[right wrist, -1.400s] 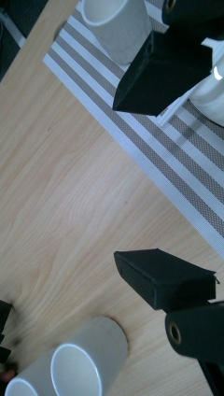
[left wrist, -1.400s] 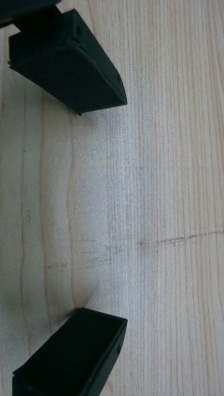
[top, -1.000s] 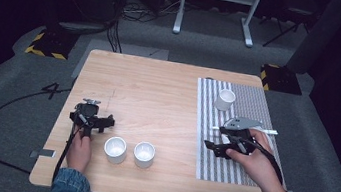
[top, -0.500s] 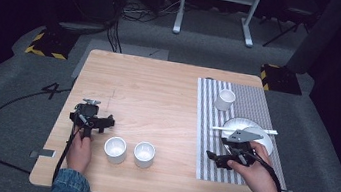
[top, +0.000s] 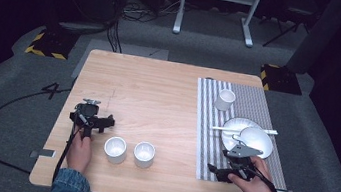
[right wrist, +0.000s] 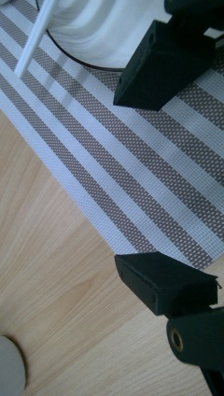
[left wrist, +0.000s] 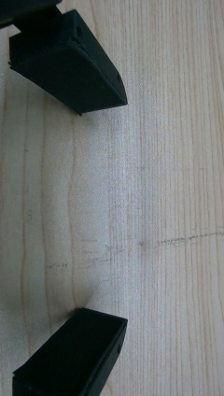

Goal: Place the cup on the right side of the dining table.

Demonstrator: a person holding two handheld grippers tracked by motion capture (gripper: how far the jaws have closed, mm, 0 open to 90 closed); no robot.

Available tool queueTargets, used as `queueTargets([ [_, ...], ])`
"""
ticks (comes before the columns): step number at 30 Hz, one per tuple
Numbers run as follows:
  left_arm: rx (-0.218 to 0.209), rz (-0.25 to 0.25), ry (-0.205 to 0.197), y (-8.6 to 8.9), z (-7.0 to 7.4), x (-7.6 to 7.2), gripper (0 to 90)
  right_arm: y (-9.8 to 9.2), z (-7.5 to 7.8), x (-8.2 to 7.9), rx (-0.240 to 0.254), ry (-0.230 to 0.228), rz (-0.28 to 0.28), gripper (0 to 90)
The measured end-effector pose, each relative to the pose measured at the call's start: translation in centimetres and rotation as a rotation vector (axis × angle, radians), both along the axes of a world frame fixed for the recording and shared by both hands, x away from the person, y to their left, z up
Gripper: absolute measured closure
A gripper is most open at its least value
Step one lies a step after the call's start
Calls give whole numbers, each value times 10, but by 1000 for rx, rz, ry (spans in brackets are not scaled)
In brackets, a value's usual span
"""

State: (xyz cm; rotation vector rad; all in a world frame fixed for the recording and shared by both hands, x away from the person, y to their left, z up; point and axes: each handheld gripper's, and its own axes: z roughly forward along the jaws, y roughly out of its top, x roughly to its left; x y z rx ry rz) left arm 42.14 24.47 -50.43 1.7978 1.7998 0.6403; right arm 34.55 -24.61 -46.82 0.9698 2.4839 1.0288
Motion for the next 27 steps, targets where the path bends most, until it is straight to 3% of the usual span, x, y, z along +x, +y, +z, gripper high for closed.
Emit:
queueTargets([
  [12,0,0,1,0,0,0,2,-7,-23,-10,-21,-27,-27,194],
  [20,-1,0,0,0,0,0,2,-8,-34,-15,22,-17,-55,170],
  [27,0,0,1,0,0,0,2,-8,-36,-17,24,-36,-72,146],
])
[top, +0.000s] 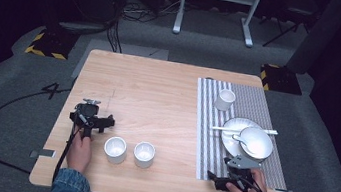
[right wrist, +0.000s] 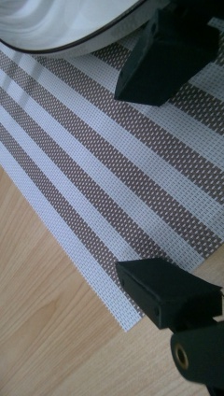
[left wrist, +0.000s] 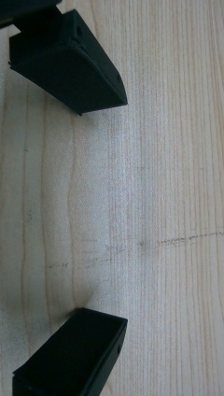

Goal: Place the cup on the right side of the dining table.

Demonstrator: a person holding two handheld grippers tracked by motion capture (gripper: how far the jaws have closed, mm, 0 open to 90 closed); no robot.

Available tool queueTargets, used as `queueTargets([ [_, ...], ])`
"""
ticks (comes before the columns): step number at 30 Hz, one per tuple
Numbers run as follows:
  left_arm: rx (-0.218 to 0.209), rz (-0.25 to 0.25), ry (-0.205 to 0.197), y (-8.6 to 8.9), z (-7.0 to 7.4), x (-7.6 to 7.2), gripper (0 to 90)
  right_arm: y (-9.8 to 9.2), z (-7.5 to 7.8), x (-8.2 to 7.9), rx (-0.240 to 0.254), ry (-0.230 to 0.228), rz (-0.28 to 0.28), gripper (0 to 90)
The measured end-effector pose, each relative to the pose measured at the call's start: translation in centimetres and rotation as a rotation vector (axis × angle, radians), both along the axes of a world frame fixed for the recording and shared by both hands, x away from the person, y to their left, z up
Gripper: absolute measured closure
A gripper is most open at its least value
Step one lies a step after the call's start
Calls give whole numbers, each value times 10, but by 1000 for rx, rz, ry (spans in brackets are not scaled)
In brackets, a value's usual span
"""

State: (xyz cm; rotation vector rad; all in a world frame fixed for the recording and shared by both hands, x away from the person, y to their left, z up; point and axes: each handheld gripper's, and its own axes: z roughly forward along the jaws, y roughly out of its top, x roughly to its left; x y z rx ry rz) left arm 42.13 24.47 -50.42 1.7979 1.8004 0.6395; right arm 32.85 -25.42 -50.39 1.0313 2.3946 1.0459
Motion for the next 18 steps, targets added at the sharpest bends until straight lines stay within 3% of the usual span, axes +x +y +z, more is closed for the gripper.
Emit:
queueTargets([
  [18,0,-1,-1,0,0,0,2,0,0,0,2,4,-12,137],
])
